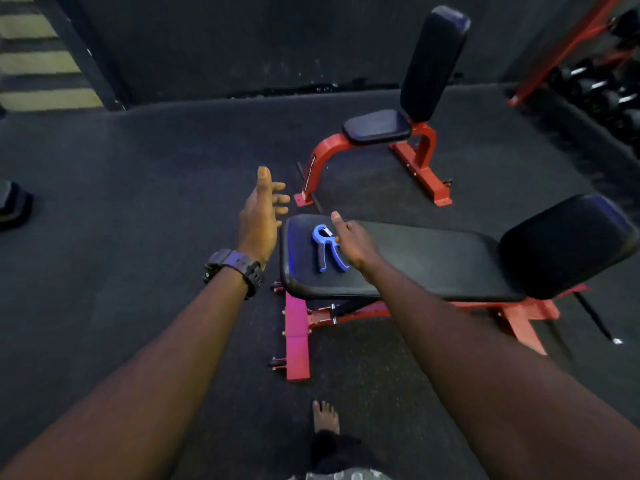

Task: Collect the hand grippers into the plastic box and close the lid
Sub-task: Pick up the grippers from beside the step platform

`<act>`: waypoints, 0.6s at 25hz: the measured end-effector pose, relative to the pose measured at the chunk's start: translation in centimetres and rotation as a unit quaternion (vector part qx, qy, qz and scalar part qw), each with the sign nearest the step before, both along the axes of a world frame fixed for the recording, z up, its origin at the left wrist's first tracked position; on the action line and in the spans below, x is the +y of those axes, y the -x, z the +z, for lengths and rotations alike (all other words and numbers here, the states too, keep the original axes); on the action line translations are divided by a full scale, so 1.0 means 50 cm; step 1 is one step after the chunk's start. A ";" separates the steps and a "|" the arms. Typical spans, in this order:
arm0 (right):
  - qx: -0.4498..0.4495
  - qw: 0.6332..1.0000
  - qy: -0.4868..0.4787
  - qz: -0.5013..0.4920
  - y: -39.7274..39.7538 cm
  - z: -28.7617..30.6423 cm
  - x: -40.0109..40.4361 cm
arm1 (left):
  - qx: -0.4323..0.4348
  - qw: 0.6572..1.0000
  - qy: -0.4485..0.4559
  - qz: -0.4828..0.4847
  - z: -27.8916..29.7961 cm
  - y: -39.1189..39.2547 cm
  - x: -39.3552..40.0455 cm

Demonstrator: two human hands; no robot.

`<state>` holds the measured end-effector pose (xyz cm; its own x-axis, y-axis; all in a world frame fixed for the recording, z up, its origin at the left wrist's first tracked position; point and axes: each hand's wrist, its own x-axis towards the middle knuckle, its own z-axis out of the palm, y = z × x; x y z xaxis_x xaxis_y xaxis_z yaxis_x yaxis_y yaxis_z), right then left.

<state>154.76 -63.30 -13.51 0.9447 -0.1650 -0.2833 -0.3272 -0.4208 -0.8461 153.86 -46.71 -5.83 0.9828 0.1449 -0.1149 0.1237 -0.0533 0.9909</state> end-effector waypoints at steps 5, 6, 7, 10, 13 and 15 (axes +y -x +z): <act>0.085 0.994 0.075 -0.006 -0.139 -0.173 0.020 | 0.049 0.998 0.030 0.027 -0.105 -0.135 0.002; 0.091 0.989 0.112 -0.016 -0.155 -0.201 0.024 | 0.055 0.998 0.029 0.027 -0.122 -0.150 0.006; 0.102 0.983 0.149 -0.026 -0.173 -0.229 0.033 | 0.061 0.998 0.025 0.026 -0.140 -0.169 0.014; 0.154 0.963 0.218 -0.029 -0.209 -0.282 0.068 | 0.073 0.996 0.015 0.039 -0.175 -0.210 0.048; 0.142 0.954 0.261 0.019 -0.225 -0.306 0.074 | 0.064 0.997 0.005 0.035 -0.180 -0.234 0.078; 0.115 0.959 0.256 0.033 -0.229 -0.297 0.064 | 0.062 0.998 0.001 0.034 -0.171 -0.243 0.089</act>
<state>166.22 -60.08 -28.38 0.8798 -0.2799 -0.3841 -0.4389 -0.7884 -0.4309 166.03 -42.28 -14.38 0.9490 0.2097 -0.2355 0.2485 -0.0378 0.9679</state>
